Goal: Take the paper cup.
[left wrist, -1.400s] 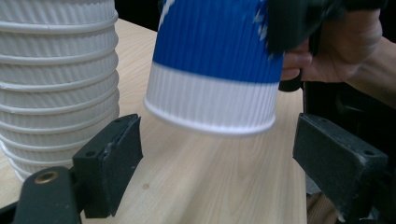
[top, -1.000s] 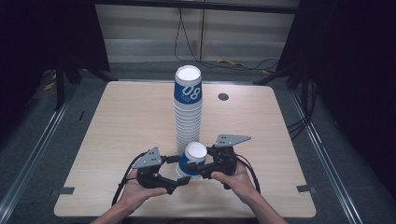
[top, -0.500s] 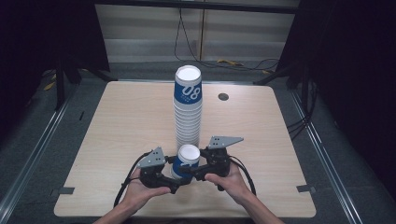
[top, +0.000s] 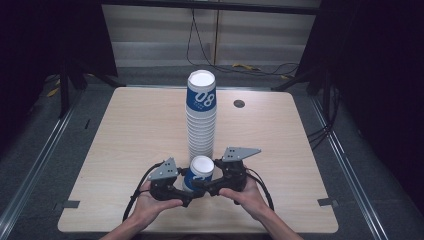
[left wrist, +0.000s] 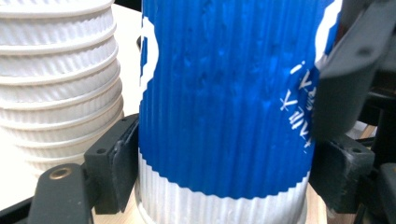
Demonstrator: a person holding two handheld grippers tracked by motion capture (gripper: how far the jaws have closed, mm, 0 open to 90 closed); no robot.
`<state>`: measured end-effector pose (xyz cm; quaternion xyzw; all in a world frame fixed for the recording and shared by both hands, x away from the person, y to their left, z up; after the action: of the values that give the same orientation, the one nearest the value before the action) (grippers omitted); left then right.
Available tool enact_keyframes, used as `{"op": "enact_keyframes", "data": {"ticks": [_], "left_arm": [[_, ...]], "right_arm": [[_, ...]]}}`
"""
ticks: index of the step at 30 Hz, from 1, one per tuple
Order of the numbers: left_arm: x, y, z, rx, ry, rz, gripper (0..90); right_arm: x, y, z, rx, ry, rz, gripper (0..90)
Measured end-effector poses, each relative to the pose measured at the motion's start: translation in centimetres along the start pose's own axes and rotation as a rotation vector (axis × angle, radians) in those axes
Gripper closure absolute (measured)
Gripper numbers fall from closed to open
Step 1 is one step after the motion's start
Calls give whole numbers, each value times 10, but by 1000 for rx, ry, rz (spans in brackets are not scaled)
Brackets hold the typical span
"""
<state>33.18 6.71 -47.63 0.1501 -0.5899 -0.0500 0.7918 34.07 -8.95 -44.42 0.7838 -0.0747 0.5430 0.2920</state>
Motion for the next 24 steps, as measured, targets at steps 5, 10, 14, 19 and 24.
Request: {"op": "enact_keyframes", "data": {"ticks": [5,10,14,19,24], "left_arm": [[-2,2,-2,8,1,-10,208],[-2,3,-2,15,-5,-14,208],[-3,4,-3,21,1,-17,208],[-5,10,-6,23,2,-26,209],[-4,14,-8,12,22,-41,212]], "right_arm": [[2,4,2,0,-13,7,180],[5,8,3,-5,-10,10,168],[8,13,6,3,-18,25,156],[8,19,11,-1,-19,21,156],[8,22,12,-3,-9,6,159]]}}
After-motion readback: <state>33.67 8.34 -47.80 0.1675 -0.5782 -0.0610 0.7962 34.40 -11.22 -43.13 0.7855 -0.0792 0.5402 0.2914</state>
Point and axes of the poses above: each handheld gripper's, and its own axes: y roughly backward along the jaws, x roughly out of its top, z roughly to its right, the point moved 4 cm from there along -y, roughly forward along the jaws, and after that the axes turned 10 degrees about -x, right-handed, at the moved point
